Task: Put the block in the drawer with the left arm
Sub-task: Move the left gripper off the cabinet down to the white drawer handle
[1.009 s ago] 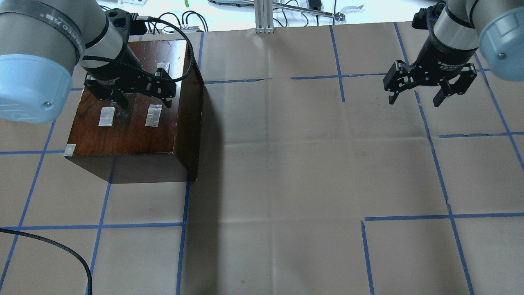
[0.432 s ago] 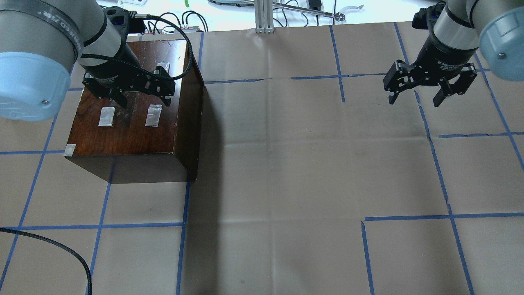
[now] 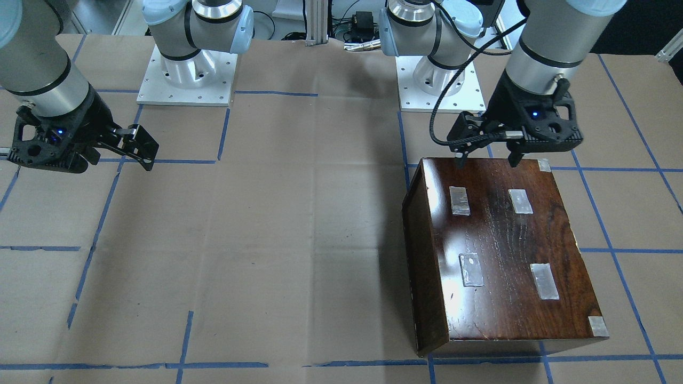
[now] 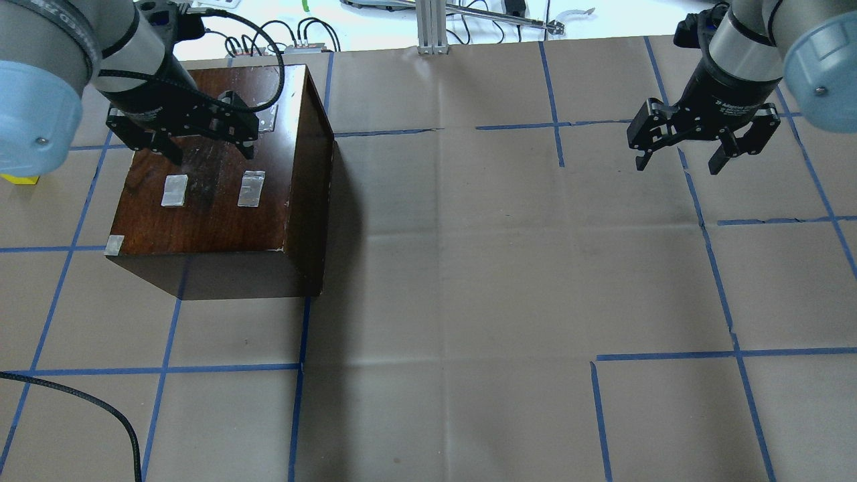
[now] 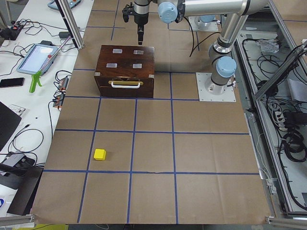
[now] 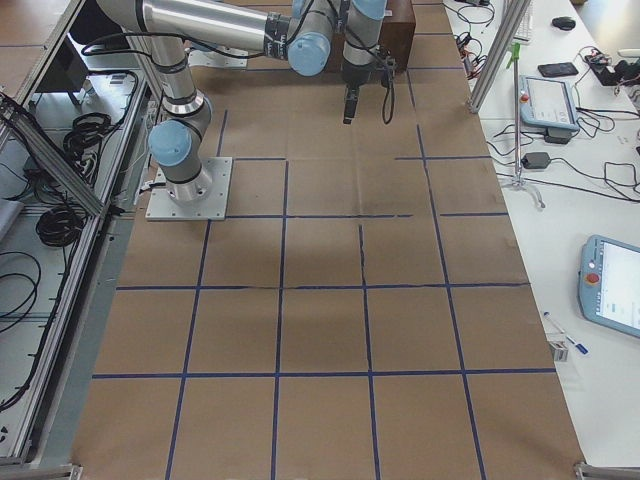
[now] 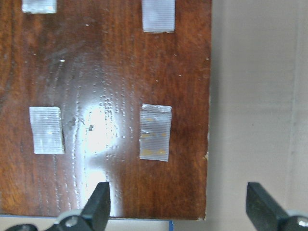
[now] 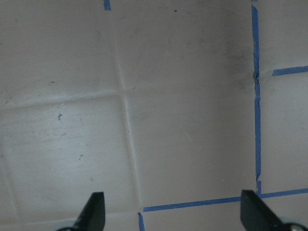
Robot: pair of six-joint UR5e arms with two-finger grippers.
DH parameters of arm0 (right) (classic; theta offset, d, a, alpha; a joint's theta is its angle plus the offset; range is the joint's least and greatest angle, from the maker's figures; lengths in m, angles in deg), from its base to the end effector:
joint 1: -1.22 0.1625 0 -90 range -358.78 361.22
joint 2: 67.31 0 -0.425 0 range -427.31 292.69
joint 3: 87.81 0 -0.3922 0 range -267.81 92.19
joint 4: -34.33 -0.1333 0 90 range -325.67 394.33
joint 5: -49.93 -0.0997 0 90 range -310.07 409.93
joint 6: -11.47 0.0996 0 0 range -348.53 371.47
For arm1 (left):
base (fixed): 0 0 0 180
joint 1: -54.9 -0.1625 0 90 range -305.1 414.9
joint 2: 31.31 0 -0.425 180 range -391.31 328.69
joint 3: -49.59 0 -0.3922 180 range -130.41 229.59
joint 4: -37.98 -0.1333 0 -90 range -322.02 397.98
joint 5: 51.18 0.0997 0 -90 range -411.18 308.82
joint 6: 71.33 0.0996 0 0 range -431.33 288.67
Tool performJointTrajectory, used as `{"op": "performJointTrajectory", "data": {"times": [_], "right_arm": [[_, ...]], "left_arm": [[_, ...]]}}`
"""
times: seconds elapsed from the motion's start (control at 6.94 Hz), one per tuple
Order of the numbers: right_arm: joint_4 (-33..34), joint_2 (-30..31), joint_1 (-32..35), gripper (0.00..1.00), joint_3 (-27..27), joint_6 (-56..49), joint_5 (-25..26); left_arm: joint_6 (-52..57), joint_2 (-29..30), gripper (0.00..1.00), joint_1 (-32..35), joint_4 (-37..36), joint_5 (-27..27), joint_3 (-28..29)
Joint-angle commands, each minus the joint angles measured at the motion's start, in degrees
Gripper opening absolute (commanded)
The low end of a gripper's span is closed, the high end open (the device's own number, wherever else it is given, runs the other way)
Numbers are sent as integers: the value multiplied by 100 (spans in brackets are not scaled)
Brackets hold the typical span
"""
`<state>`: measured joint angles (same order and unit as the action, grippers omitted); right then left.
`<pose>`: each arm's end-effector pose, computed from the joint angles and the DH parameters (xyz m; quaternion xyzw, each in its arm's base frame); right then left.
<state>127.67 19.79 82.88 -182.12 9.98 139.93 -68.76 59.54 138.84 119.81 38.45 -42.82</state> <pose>0.0589 -0.5174 0.4316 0.0597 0.9976 0.0336 0.0029 -0.0798 -0.5170 0.4745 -0.0303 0.9986 -0.0430 0.0000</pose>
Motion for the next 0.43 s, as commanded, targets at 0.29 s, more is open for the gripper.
{"op": "performJointTrajectory", "data": {"times": [0.29], "right_arm": [[0, 0, 0, 100, 8, 0, 0]], "left_arm": [[998, 388, 99, -1369, 34, -16, 380]]}}
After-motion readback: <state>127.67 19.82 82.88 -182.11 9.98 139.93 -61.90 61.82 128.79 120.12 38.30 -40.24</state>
